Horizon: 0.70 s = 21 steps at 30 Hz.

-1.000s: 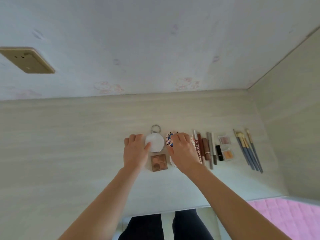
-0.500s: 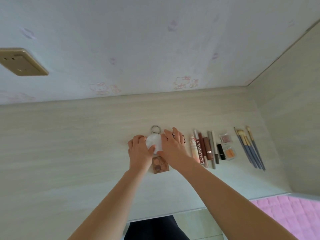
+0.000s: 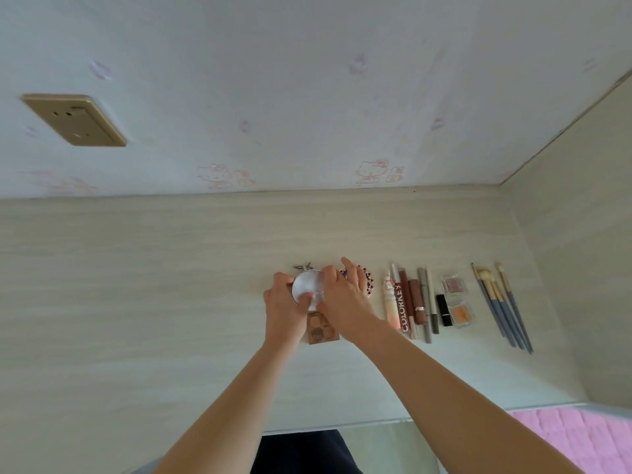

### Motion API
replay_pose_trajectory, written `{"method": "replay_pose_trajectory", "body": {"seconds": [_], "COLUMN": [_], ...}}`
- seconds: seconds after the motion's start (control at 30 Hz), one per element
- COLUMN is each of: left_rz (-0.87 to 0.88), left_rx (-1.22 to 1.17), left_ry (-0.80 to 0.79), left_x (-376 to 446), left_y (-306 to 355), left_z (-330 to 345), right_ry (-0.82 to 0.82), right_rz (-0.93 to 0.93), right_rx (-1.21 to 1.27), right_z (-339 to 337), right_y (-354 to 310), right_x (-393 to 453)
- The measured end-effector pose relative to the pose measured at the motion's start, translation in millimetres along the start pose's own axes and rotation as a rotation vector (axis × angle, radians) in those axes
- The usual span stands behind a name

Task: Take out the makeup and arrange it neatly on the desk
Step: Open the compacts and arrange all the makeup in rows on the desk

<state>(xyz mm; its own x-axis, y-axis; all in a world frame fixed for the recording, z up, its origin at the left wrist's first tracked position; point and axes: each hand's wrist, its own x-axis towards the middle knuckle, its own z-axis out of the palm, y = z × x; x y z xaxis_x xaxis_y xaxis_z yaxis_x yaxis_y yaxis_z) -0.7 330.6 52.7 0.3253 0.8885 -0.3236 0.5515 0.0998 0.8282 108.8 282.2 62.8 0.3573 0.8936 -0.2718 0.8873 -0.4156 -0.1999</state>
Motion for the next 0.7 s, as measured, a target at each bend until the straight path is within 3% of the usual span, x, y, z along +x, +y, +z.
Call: {"method": "replay_pose_trajectory", "body": {"seconds": [0.1, 0.2, 0.37, 0.7], "left_rz": [0.018, -0.003, -0.033, -0.203], "left_rx": [-0.117, -0.224, -0.391, -0.700], "left_ry": [0.077, 0.153, 0.166, -0.105], "left_x": [-7, -12, -14, -1], "left_y": [1, 3, 8, -6], "left_z": [-5, -11, -37, -139], "right_ry": [0.031, 0.086, 0.071, 0.136], "right_rz": [-0.037, -0.051, -0.058, -0.287], "right_rx": [0.097, 0.356, 0.578, 0.665], "right_z": [-1, -10, -25, -36], "right_y": [-3, -11, -23, -87], "right_x": [-1, -5, -6, -22]}}
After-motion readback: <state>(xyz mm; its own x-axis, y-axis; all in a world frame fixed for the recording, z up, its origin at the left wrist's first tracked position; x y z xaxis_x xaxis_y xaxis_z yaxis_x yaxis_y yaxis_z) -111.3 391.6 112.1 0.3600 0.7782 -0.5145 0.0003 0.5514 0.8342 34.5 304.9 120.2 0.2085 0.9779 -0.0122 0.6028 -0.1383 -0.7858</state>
